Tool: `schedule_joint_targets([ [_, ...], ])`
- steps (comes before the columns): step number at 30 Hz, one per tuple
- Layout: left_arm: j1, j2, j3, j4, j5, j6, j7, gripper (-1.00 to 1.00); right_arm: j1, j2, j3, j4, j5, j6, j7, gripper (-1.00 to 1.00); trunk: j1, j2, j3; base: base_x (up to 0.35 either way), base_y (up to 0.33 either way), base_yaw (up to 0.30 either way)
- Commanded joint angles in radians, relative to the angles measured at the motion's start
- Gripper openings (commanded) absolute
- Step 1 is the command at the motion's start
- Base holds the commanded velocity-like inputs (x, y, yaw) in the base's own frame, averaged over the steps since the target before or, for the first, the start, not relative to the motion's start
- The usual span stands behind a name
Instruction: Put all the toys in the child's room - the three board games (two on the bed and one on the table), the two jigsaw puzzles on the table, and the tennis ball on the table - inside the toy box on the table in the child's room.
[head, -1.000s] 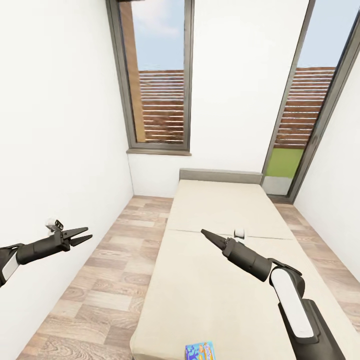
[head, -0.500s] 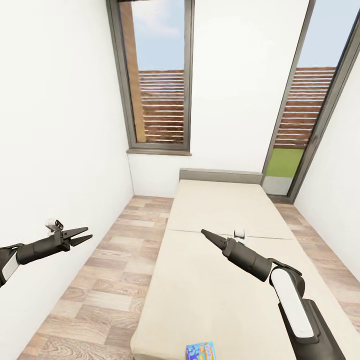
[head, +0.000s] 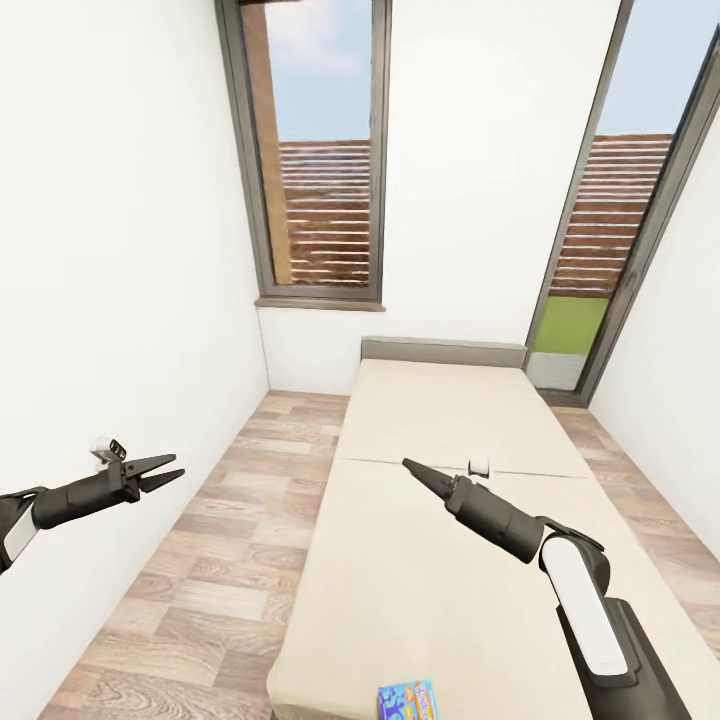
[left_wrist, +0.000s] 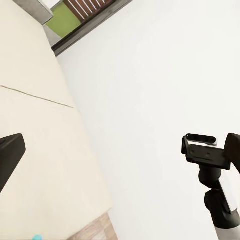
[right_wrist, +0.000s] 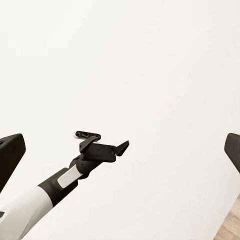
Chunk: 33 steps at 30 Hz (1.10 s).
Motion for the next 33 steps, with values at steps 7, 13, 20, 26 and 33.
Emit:
schedule_joint_targets([
  [7, -0.001, 0.001, 0.001, 0.000, -0.001, 0.010, -0.004, 1.00, -0.001, 0.000, -0.001, 0.000, -0.002, 0.006, 0.001, 1.00, 0.001, -0.002, -0.002, -0.027, 0.091, 0.000],
  [13, -0.001, 0.001, 0.001, -0.001, -0.001, 0.009, -0.004, 1.00, -0.001, 0.000, -0.001, 0.000, -0.003, 0.006, 0.002, 1.00, 0.001, -0.002, -0.001, -0.074, 0.144, -0.032],
  [20, -0.001, 0.001, 0.000, -0.001, -0.001, 0.008, -0.004, 1.00, -0.001, 0.000, -0.001, 0.000, -0.003, 0.006, 0.002, 1.00, 0.001, -0.002, 0.003, -0.043, 0.052, -0.171],
  [26, -0.001, 0.001, 0.000, -0.001, -0.001, 0.008, -0.004, 1.00, -0.001, 0.000, -0.001, 0.000, -0.003, 0.006, -0.002, 1.00, 0.001, -0.002, 0.005, -0.071, 0.092, -0.073],
  [33, -0.001, 0.001, 0.000, -0.002, -0.001, 0.008, -0.004, 1.00, -0.001, 0.000, -0.001, 0.000, -0.003, 0.006, -0.002, 1.00, 0.001, -0.002, 0.006, -0.012, 0.051, -0.015],
])
